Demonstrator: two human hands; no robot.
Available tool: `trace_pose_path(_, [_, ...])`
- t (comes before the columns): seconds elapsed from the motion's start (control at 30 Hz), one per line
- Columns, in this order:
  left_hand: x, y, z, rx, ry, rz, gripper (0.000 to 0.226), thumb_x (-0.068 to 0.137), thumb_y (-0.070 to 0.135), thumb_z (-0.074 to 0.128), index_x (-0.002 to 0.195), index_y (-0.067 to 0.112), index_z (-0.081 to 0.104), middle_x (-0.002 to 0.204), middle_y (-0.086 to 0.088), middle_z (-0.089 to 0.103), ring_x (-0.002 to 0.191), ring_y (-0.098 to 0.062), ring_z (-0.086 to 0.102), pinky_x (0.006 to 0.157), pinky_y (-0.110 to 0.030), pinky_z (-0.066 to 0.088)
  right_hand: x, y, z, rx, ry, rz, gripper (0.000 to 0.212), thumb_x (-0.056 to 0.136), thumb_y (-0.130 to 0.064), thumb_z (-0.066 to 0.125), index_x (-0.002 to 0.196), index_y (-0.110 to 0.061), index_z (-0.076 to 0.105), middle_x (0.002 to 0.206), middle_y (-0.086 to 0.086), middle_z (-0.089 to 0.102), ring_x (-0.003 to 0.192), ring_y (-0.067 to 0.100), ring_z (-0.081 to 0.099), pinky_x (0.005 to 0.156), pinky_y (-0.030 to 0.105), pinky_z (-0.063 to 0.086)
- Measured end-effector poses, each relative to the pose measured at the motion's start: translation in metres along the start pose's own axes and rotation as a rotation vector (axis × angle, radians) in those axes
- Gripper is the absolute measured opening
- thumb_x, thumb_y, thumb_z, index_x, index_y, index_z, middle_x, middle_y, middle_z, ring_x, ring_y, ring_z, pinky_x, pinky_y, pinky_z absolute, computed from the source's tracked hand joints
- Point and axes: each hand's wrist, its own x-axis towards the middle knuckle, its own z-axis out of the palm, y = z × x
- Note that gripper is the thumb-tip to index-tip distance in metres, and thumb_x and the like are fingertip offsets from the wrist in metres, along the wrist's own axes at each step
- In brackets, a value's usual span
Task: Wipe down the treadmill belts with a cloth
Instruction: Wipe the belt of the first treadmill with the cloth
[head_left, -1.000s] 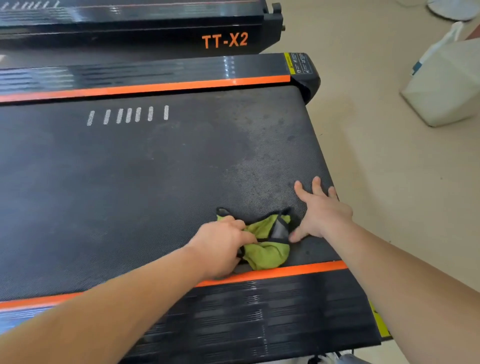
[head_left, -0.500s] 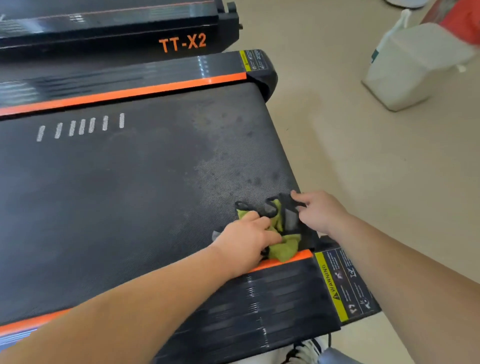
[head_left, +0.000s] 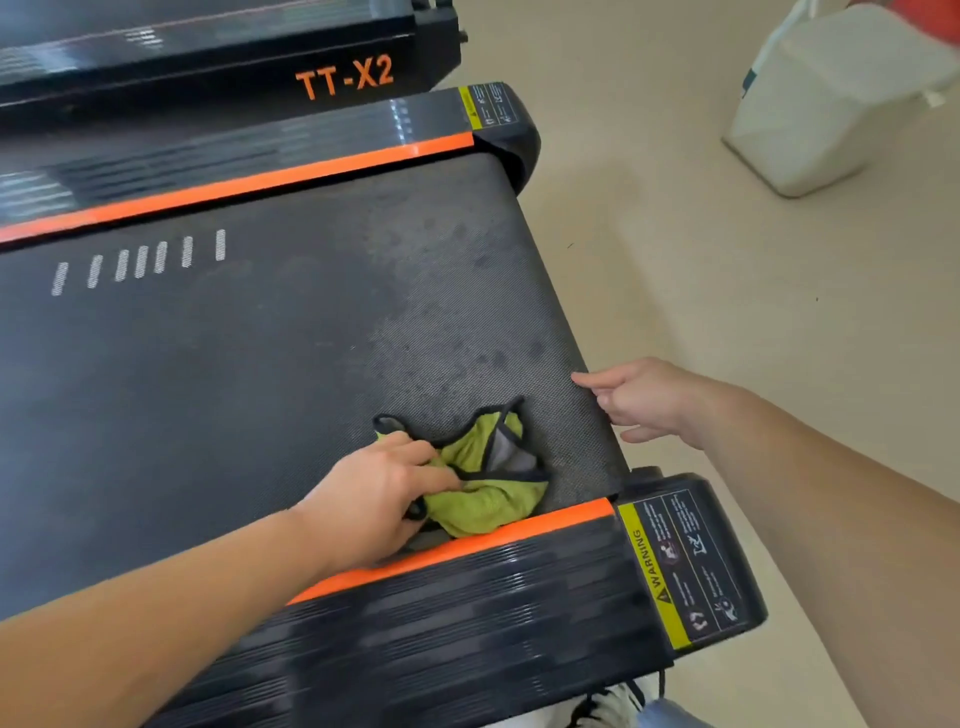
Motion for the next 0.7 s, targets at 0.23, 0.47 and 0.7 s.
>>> trace_pose_path(0.23, [0.107,0.089,0.026,-0.123,0.126,-0.022,0.041,0.077,0.017,0.060,0.113,0.030,0.074,0.097,-0.001,0.058,0.093,-0.028,0.052,0.073,-0.042,0.055,0.001,0.007,0.007,0.037,0.033,-0.006,0.054,0.101,-0.005,0.043,0.114,-0.052,0.066,0.091,-0.008,0.066,0.082,0.014,0.055,0.074,0.024,0.051])
trace_pose_path(0.47, [0.058,0.054,0.008,-0.067,0.038,-0.027,0.042,0.081,0.036,0.058,0.122,0.045,0.065,0.104,0.009,0.058,0.100,-0.021,0.055,0.074,-0.039,0.057,-0.006,0.008,0.009,0.108,0.027,0.037,0.050,0.102,-0.007,0.044,0.112,-0.049,0.067,0.129,0.001,0.070,0.116,0.017,0.064,0.103,0.036,0.049])
trace_pose_path(0.7, [-0.016,-0.011,-0.002,0.000,0.011,-0.118,0.049,0.073,0.030,0.046,0.116,0.046,0.065,0.097,0.015,0.058,0.086,-0.017,0.054,0.066,-0.038,0.057,-0.010,0.008,0.002,0.154,-0.038,0.022,0.049,0.106,-0.007,0.039,0.123,-0.045,0.065,0.147,0.002,0.057,0.140,0.026,0.049,0.118,0.041,0.037])
